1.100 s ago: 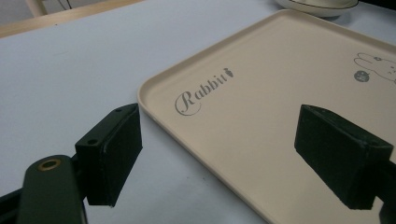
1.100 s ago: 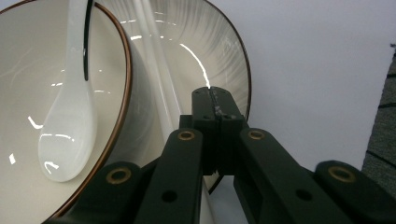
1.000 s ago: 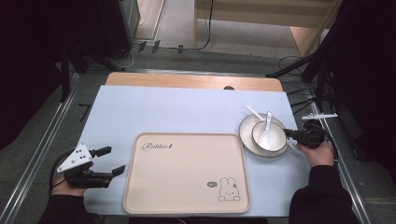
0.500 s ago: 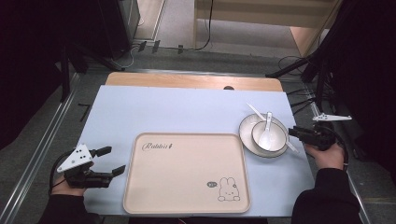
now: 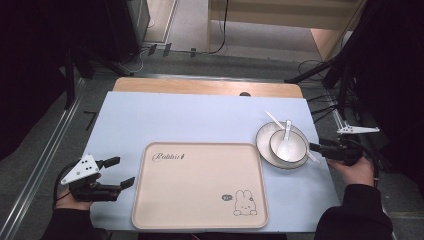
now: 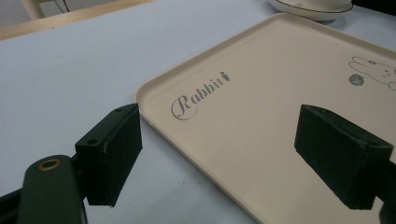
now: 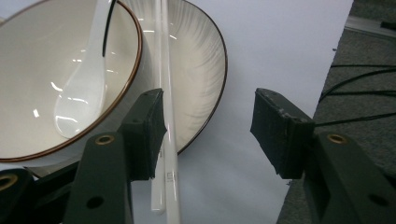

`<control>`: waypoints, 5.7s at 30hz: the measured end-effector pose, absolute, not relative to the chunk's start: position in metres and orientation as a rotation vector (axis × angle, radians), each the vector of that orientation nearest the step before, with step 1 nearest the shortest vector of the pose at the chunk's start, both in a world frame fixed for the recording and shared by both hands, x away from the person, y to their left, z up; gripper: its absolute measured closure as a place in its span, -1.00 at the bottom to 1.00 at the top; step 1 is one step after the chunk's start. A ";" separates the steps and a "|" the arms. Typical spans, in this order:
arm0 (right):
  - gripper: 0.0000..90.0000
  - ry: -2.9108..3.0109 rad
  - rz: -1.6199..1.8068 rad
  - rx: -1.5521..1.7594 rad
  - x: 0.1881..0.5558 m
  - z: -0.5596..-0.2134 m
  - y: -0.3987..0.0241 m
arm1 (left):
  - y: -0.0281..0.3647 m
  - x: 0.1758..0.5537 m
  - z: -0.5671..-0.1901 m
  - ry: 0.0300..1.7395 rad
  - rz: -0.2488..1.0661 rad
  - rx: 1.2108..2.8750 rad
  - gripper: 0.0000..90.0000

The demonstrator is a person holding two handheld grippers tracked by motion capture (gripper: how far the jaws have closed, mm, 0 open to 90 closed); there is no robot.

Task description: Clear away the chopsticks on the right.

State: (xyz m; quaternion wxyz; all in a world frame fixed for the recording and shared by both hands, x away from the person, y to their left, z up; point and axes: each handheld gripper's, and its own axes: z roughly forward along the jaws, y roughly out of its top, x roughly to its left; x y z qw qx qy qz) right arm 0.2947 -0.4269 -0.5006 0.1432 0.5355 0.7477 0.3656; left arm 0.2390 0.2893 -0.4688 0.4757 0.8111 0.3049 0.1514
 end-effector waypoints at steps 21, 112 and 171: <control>0.69 2.260 1.051 1.515 0.312 -0.513 -0.411 | 0.290 0.240 -0.469 0.769 0.376 1.979 -0.66; 0.88 2.197 1.171 1.695 0.195 -0.468 -0.262 | 0.289 0.238 -0.467 0.737 0.390 1.986 -0.66; -0.21 2.409 1.296 1.298 0.257 -0.469 -0.259 | 0.289 0.243 -0.470 0.741 0.357 1.988 -0.66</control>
